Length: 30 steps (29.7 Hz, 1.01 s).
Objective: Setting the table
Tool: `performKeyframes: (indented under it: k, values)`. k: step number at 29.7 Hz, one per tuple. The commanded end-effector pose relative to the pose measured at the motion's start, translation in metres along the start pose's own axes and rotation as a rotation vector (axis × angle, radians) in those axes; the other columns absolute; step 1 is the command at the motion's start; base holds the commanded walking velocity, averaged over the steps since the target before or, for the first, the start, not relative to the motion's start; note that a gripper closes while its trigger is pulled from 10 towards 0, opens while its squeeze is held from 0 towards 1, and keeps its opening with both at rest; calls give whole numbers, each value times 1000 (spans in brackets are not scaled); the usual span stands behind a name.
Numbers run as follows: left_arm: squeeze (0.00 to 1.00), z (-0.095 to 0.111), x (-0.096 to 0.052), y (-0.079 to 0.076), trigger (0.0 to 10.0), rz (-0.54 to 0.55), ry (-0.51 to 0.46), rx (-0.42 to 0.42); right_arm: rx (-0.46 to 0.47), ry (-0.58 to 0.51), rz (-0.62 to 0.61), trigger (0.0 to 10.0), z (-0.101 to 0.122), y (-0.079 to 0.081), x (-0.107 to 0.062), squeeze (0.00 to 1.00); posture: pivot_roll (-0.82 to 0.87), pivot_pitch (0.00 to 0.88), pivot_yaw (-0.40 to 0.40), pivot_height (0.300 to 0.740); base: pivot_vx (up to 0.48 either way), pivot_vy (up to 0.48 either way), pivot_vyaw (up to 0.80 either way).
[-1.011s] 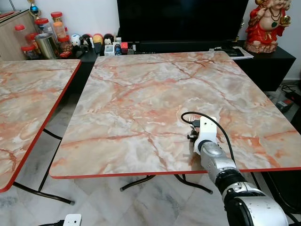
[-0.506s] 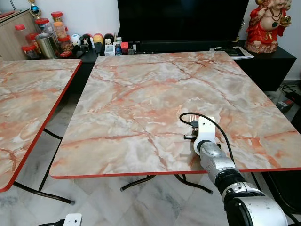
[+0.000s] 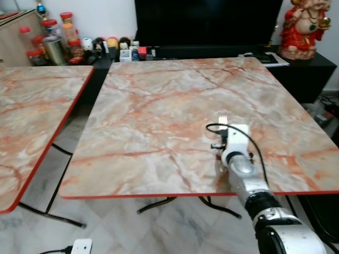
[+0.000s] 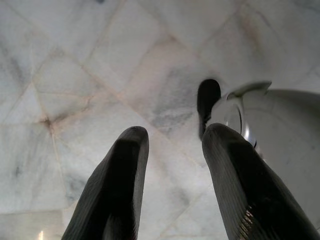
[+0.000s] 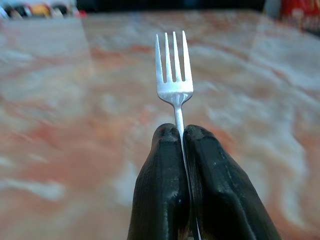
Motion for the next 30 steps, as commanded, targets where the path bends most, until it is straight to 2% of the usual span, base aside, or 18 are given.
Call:
performKeyframes:
  k: [1, 9, 16, 27, 30]
  values:
    - [0, -1, 0, 3, 10000, 14, 14, -4, 18, -46, 15, 10000, 9, 7, -1, 0, 61, 0, 14, 740, 0, 480, 0]
    - [0, 4, 1, 2, 10000, 19, 6, -3, 27, -107, 18, 10000, 21, 9, -2, 0, 62, 0, 13, 740, 0, 480, 0]
    - [0, 7, 1, 1, 10000, 25, 5, -6, 21, -140, 38, 10000, 30, 16, -2, 0, 70, 0, 13, 740, 0, 480, 0]
    - [0, 10, 2, 1, 10000, 33, 2, -4, 25, -156, 37, 10000, 33, 17, -3, 0, 71, 0, 15, 740, 0, 480, 0]
    - [0, 9, 2, 1, 10000, 34, 3, -3, -1, -149, 53, 10000, 30, 19, -4, 0, 70, 0, 15, 740, 0, 480, 0]
Point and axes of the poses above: a point about 5 cm out from each wrist's last joint towards the gripper, its own x axis pointing out of the wrist towards the gripper, its own z axis along the axis of the wrist's last joint, y = z × x, the point moved 6 cm from there along x, pointing out of the wrist towards the gripper, and after that the axes turned 5 degrees about -x, right-handed, at the moved point
